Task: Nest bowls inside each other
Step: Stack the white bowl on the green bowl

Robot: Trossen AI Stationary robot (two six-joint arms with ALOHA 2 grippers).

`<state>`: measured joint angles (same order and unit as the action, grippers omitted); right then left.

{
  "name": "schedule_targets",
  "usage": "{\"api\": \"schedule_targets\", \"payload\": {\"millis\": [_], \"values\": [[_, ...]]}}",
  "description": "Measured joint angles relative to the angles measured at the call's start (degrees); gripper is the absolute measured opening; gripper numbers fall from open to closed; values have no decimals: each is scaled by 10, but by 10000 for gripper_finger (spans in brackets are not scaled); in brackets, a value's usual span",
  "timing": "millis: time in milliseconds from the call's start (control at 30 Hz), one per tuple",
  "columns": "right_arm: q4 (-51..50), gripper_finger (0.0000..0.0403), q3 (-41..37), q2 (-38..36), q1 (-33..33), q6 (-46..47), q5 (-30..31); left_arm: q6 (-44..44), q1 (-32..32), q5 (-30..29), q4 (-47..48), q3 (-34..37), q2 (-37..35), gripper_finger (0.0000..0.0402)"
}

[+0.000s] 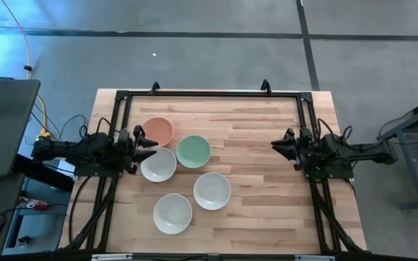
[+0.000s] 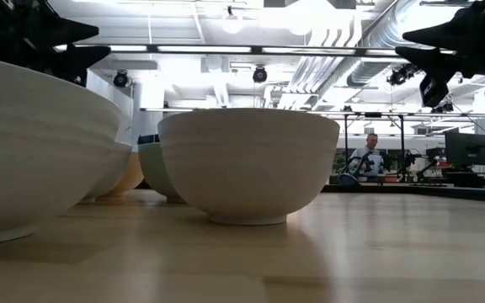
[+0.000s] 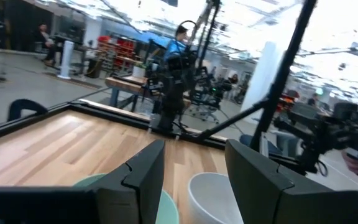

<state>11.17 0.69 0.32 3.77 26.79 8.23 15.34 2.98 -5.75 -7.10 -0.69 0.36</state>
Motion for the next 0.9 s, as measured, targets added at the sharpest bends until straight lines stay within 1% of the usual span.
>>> {"api": "schedule_targets", "payload": {"millis": [100, 267, 333, 433, 600, 733, 900], "values": [[17, 92, 0, 0, 0, -3, 17, 9, 0, -9, 0, 0, 0, 156], [78, 92, 0, 0, 0, -33, 18, 10, 0, -10, 15, 0, 0, 156], [78, 92, 6, 0, 0, -45, 18, 12, 0, -10, 27, 0, 0, 156], [42, 92, 35, 8, 0, -54, 18, 40, 0, -21, 52, 0, 0, 156], [-74, 92, 122, 46, 0, -84, 12, 62, 0, -25, 54, 0, 8, 156], [-166, 92, 207, 100, 0, -119, 17, 69, 0, -37, 52, 0, 12, 156], [-229, 92, 302, 189, 0, -153, 44, 80, 0, -44, 51, 0, 11, 156]]}}
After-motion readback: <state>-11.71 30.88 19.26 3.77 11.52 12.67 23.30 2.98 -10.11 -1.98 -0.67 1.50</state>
